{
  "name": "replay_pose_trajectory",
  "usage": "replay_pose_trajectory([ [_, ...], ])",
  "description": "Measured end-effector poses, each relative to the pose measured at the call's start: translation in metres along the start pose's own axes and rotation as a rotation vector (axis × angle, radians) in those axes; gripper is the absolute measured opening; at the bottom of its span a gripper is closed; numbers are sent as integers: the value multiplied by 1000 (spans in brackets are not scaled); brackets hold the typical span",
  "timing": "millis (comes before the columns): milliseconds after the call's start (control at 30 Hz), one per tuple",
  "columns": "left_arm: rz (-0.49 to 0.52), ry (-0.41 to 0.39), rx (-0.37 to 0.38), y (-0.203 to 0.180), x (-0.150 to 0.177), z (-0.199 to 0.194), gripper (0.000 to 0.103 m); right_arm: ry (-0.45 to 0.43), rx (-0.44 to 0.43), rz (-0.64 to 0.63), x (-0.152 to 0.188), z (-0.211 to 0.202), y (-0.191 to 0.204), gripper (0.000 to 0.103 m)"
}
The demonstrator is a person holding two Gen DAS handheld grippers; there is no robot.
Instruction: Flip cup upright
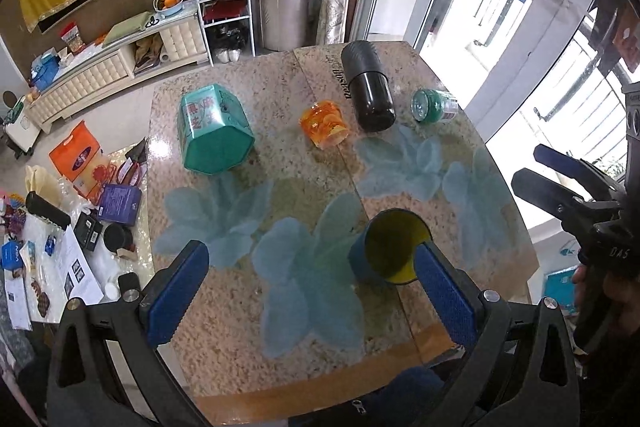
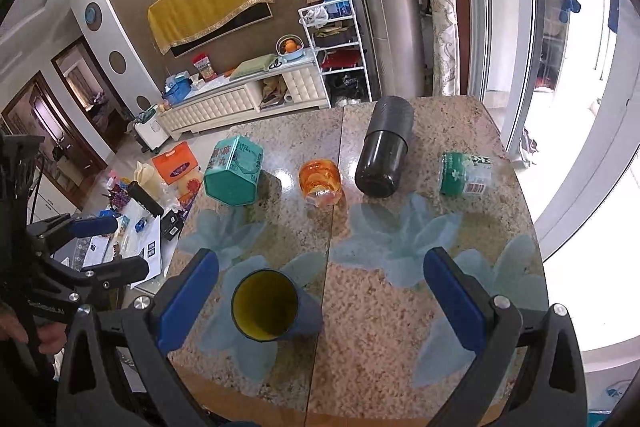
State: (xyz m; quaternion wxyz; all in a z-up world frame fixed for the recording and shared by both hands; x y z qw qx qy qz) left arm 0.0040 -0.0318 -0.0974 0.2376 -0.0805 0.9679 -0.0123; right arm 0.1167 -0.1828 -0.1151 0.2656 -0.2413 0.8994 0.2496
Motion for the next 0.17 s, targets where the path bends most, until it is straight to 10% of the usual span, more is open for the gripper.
replay_pose_trajectory([
  [167,-3,-18,-12,-2,0,-2,103,10,-2,-2,2,2,-1,103],
])
Point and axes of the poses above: each gripper's, at about its wrist camera, not at the fingertips, and z roughly the way its jaws point, y to its left, x to its underside, the point moved 9 cm from there along z, roughly the way its jaws point, and after that the axes turned 2 degrees about z, right-handed, at the moved point
